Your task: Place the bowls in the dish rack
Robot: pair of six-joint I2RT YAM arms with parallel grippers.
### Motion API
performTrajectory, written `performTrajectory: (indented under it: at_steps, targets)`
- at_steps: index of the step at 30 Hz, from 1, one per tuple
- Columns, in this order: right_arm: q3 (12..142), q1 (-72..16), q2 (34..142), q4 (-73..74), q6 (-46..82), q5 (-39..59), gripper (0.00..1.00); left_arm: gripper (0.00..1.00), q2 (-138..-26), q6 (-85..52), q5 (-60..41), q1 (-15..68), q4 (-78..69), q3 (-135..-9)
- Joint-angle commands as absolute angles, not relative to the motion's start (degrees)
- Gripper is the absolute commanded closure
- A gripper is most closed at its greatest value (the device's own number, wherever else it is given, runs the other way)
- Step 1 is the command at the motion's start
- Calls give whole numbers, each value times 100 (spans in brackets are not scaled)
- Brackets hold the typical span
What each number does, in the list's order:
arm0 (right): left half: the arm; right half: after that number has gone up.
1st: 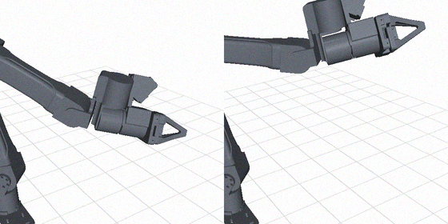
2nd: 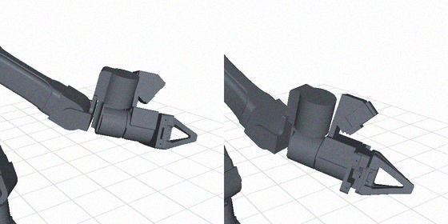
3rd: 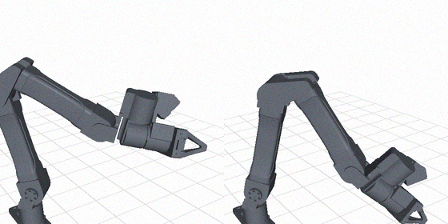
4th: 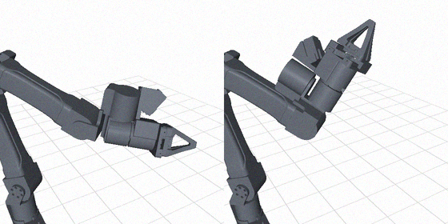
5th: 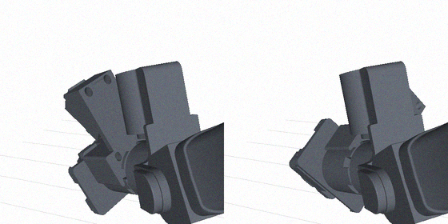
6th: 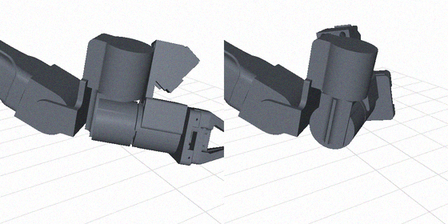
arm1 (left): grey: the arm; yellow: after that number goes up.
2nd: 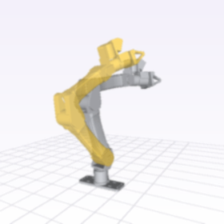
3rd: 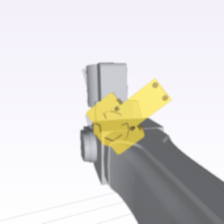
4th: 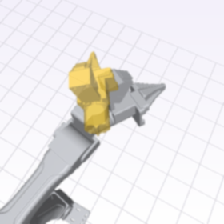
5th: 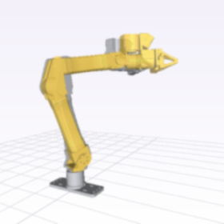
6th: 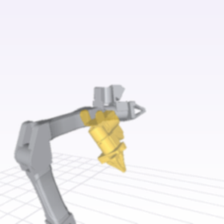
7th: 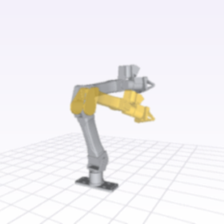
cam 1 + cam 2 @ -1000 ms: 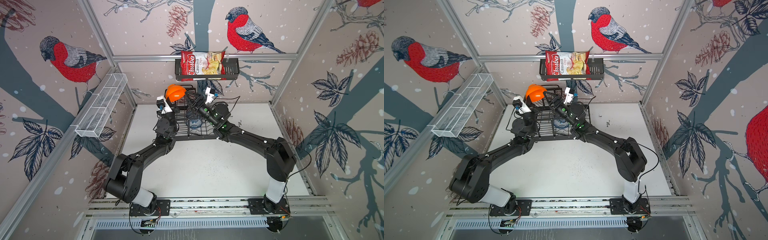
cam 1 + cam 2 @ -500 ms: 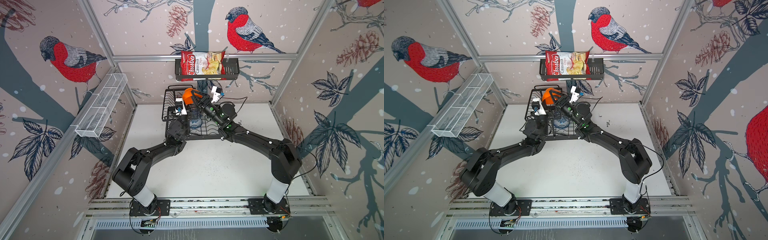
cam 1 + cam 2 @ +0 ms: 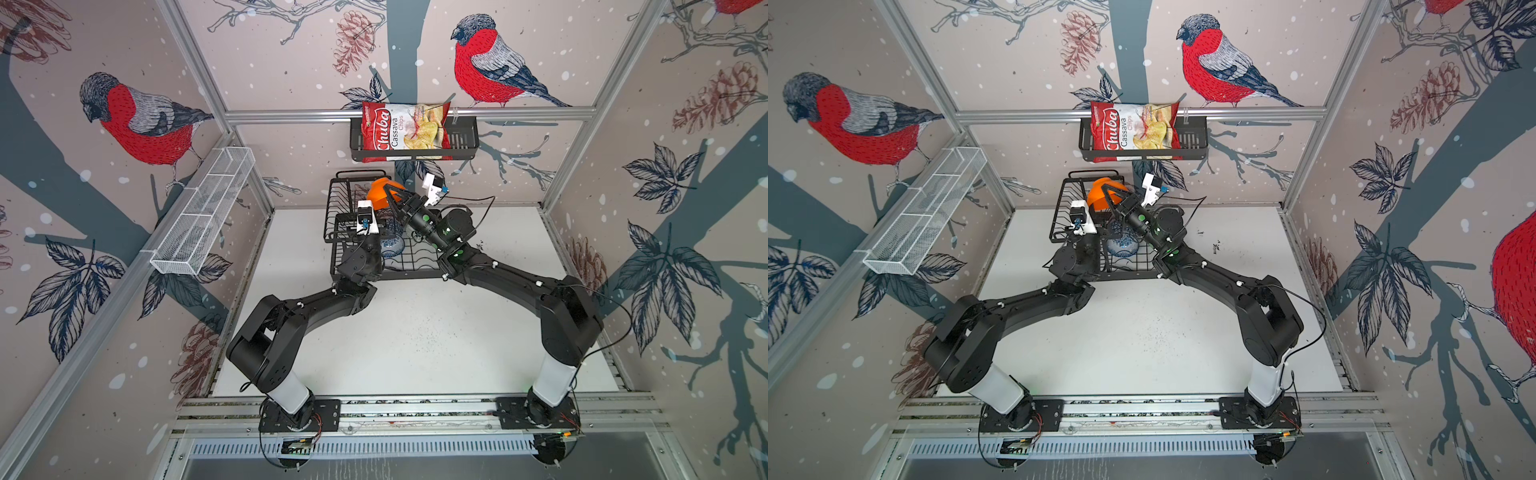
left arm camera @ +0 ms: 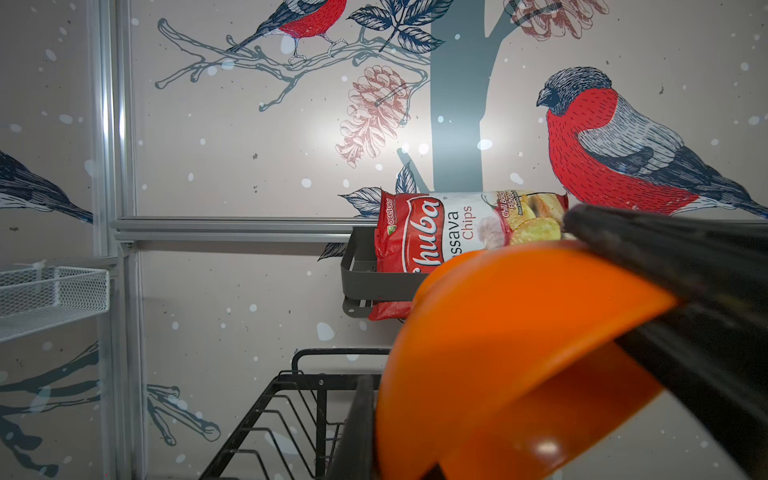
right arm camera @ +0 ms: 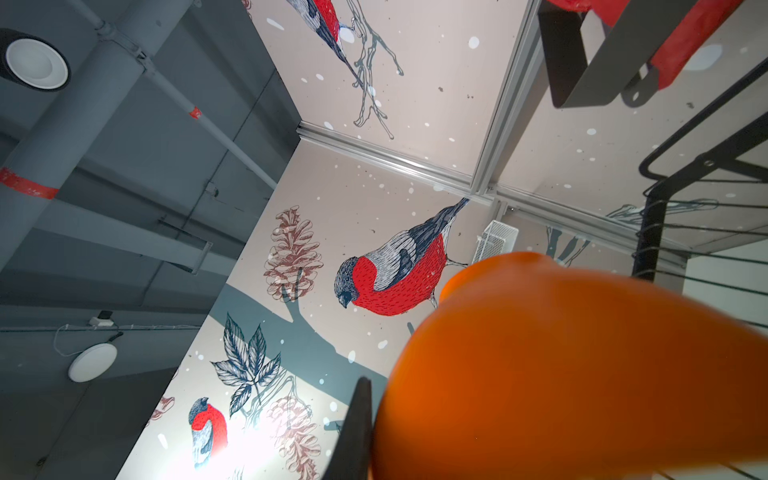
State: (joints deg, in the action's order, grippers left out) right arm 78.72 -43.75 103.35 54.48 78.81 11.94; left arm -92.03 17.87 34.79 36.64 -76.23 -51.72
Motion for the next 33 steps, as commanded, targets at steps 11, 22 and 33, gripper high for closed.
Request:
performTrajectory:
  at_steps: [11,22,33]
  targets:
    - [7789,-4360,10322,5863,7169,848,100,83,-8955,1913,3288,3753,-7779,-5311]
    - [7576,-4359,10371,6746,6915,776,100,34,-8563,1424,3077,3738,-6590,-5239]
    - [6973,-4126,10058,7523,6576,529,100,1,-7602,891,2526,3627,-4798,-4994]
